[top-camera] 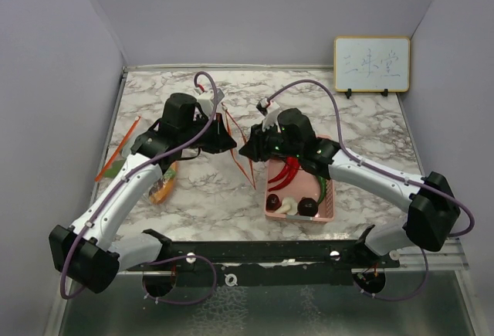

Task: Place the food in the zip-top bag and seal the zipper
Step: Open the zipper of the food storage bag at the center of the board.

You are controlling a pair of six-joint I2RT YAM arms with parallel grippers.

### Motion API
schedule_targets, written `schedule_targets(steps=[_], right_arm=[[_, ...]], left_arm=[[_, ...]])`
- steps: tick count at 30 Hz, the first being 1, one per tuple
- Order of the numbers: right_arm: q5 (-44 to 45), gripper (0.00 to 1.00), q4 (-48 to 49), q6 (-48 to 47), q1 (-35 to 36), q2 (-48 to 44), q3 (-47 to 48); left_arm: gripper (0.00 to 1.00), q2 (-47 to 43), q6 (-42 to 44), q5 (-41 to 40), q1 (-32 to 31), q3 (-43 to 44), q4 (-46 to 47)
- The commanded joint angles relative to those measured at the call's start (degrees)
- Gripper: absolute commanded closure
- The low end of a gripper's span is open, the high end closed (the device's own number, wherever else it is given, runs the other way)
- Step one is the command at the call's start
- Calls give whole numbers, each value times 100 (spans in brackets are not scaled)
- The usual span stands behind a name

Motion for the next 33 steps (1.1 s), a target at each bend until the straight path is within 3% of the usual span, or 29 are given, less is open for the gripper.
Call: schedule_targets(steps=[1, 4, 8, 10, 15, 18, 24, 29, 33], right_arm=[[921, 77, -21, 67, 48, 79, 60], [869, 79, 93, 114, 51, 126, 66], [725, 90, 258, 240, 82, 323, 180], [1401, 94, -145, 361, 86, 398, 344], [4248, 96, -1463, 1138, 33, 326, 345], [4749, 96, -1721, 1420, -154, 210, 135], [3684, 94, -1184, 986, -248, 202, -104], [826, 74, -174, 22, -235, 6, -309], [313, 60, -101, 103, -231, -651, -520]], left_arm=[[100, -188, -3, 315, -35, -102, 106], [100, -237, -51, 458, -30, -195, 180], [100, -235, -92, 873, -31, -286, 299], [100, -244, 208, 748, -31, -49, -340], [100, -893, 572, -1094, -31, 600, -2487], [100, -1157, 635, -1643, -31, 774, -3210], [100, -1146, 728, -2038, -31, 628, -3568], [100, -760, 777, -2214, -31, 504, -3094], [100, -411, 733, -2077, -31, 209, -2420]])
